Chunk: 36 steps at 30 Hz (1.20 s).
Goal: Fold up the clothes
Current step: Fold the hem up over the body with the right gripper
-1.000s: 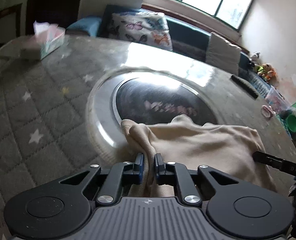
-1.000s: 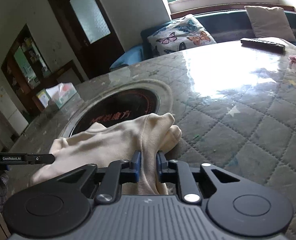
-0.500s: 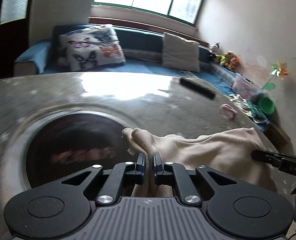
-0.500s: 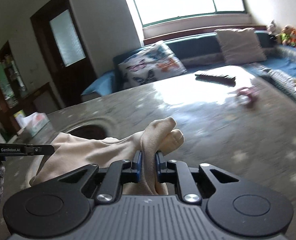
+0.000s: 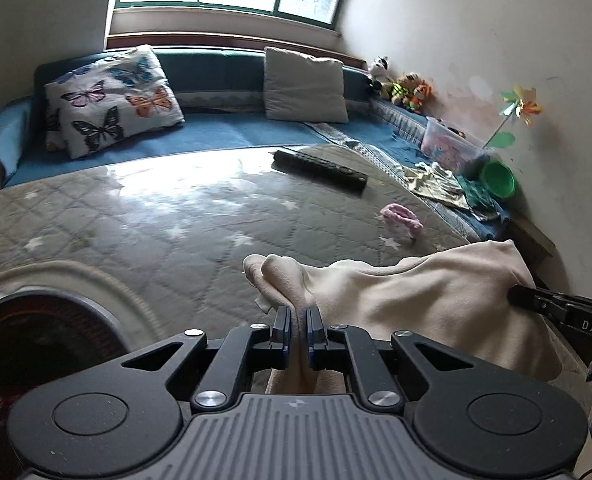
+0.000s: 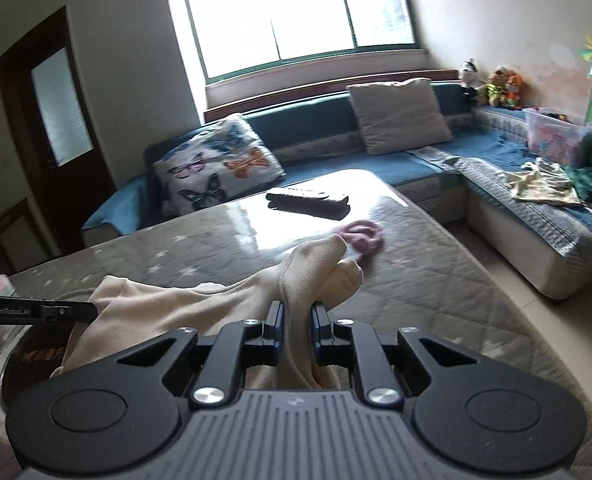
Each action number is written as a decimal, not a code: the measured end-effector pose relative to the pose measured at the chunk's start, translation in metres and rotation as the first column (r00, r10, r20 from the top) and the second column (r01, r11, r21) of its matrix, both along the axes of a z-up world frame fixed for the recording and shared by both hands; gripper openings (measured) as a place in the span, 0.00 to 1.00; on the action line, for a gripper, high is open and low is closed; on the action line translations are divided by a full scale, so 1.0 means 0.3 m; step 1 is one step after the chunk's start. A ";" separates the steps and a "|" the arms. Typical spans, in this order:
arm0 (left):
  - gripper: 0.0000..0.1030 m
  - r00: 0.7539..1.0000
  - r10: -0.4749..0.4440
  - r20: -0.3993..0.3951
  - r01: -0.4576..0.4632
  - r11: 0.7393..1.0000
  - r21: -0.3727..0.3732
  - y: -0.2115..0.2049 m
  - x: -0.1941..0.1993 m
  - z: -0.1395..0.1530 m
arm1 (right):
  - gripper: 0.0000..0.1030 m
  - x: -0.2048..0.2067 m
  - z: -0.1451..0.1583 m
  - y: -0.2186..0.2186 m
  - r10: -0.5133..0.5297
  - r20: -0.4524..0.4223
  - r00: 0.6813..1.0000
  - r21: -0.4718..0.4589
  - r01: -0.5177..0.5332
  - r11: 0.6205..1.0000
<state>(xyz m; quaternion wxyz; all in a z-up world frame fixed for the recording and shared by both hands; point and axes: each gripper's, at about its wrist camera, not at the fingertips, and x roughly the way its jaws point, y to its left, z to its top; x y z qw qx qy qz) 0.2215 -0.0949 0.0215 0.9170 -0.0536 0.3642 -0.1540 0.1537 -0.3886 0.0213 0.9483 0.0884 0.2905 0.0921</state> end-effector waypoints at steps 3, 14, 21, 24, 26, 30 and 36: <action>0.08 1.000 -0.012 -0.020 0.012 1.000 0.002 -0.032 0.034 -0.023 | 0.12 0.016 -0.018 -0.031 -0.024 -0.012 1.000 -0.003 0.024 1.000; 0.14 0.997 0.019 -0.077 -0.015 0.999 0.049 -0.035 0.059 -0.084 | 0.20 0.044 -0.092 -0.081 -0.084 -0.056 0.995 -0.050 0.081 0.995; 0.37 0.999 -0.007 -0.031 0.010 0.996 0.093 -0.045 -0.015 -0.063 | 0.25 -0.001 -0.073 -0.041 -0.061 -0.009 0.998 -0.097 0.060 0.993; 0.43 0.999 -0.048 -0.013 0.049 0.991 0.126 -0.078 -0.044 -0.067 | 0.28 -0.033 -0.086 0.019 0.011 -0.024 1.000 -0.129 -0.014 0.992; 0.47 0.997 -0.072 -0.003 0.071 0.985 0.158 -0.104 -0.059 -0.077 | 0.34 -0.048 -0.101 0.061 0.061 -0.044 0.997 -0.151 -0.067 0.986; 0.47 0.997 -0.074 0.001 0.072 0.968 0.241 -0.138 -0.057 -0.110 | 0.34 -0.071 -0.144 0.138 0.130 -0.081 0.988 -0.204 -0.144 0.968; 0.48 0.999 -0.045 -0.015 0.048 0.963 0.264 -0.116 -0.032 -0.154 | 0.34 -0.113 -0.170 0.194 0.185 -0.121 0.975 -0.266 -0.211 0.941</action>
